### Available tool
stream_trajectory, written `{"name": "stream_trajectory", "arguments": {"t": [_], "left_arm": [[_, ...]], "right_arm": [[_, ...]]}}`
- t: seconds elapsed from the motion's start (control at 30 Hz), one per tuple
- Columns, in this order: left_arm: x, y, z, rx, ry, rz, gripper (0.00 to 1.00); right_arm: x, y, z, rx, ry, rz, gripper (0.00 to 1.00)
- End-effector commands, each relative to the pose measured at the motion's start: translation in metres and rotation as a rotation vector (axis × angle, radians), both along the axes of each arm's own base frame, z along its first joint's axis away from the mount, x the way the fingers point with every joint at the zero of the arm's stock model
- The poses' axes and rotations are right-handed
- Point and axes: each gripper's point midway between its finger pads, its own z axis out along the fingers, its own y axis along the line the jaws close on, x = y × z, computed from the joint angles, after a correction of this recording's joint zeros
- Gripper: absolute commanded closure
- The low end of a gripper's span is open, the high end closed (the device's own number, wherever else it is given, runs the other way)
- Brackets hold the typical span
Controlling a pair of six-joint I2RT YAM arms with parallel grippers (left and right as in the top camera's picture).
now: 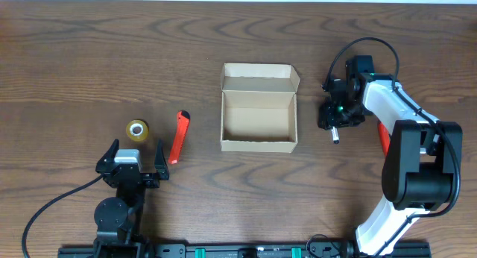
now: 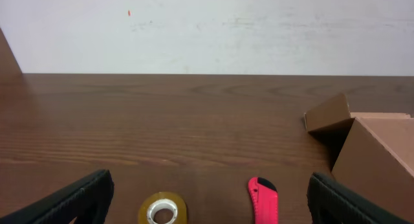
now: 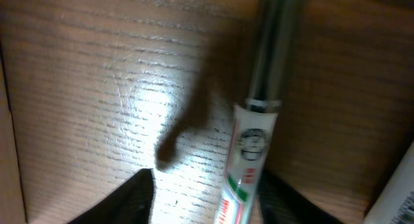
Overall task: Pack container
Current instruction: 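Move right gripper to the black marker and grasp it, then carry black marker with right gripper into the box and release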
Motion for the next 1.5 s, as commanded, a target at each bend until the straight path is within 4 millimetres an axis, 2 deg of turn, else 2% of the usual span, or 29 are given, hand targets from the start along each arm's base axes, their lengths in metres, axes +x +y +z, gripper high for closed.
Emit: {"name": "stream_trajectory", "arguments": {"t": [0.0,0.13,0.27,0.57,0.73,0.83,0.9,1.07,1.13,1.23,1.3,1.37,1.47], "left_arm": [[-0.001,-0.004,-0.018,-0.006,0.052,-0.021,0.05],[-0.001,-0.004,-0.018,-0.006,0.052,-0.021,0.05],[-0.001,-0.004,-0.018,-0.006,0.052,-0.021,0.05],[-0.001,-0.004,-0.018,-0.006,0.052,-0.021,0.05],[-0.001,-0.004,-0.018,-0.006,0.052,-0.021,0.05],[-0.001,-0.004,-0.018,-0.006,0.052,-0.021,0.05],[-0.001,-0.004,-0.018,-0.006,0.052,-0.021,0.05],[-0.001,-0.004,-0.018,-0.006,0.052,-0.021,0.05],[-0.001,-0.004,-0.018,-0.006,0.052,-0.021,0.05],[-0.001,-0.004,-0.019,-0.006,0.052,-0.021,0.05],[-0.001,-0.004,-0.018,-0.006,0.052,-0.021,0.05],[-0.001,-0.004,-0.018,-0.006,0.052,-0.021,0.05],[-0.001,-0.004,-0.018,-0.006,0.052,-0.021,0.05]], "right_arm": [[-0.004,0.0,-0.009,0.012,0.027,-0.006,0.59],[-0.006,0.0,-0.009,0.013,0.033,-0.005,0.75],[-0.006,0.0,-0.009,0.013,0.034,-0.006,0.99],[-0.005,0.004,-0.008,0.036,0.033,-0.012,0.99],[0.002,0.013,0.007,0.097,-0.001,-0.047,0.99],[0.016,0.019,0.036,0.13,-0.071,-0.058,0.99],[0.025,0.022,0.062,0.137,-0.132,-0.069,0.99],[0.04,0.038,0.152,0.154,-0.348,-0.026,0.99],[0.04,0.052,0.192,0.181,-0.447,0.026,0.99],[0.025,0.091,0.235,0.276,-0.552,0.226,0.99],[0.007,0.119,0.252,0.334,-0.582,0.378,0.99],[-0.012,0.144,0.256,0.368,-0.577,0.521,0.99],[-0.045,0.176,0.252,0.432,-0.542,0.738,0.99]]}}
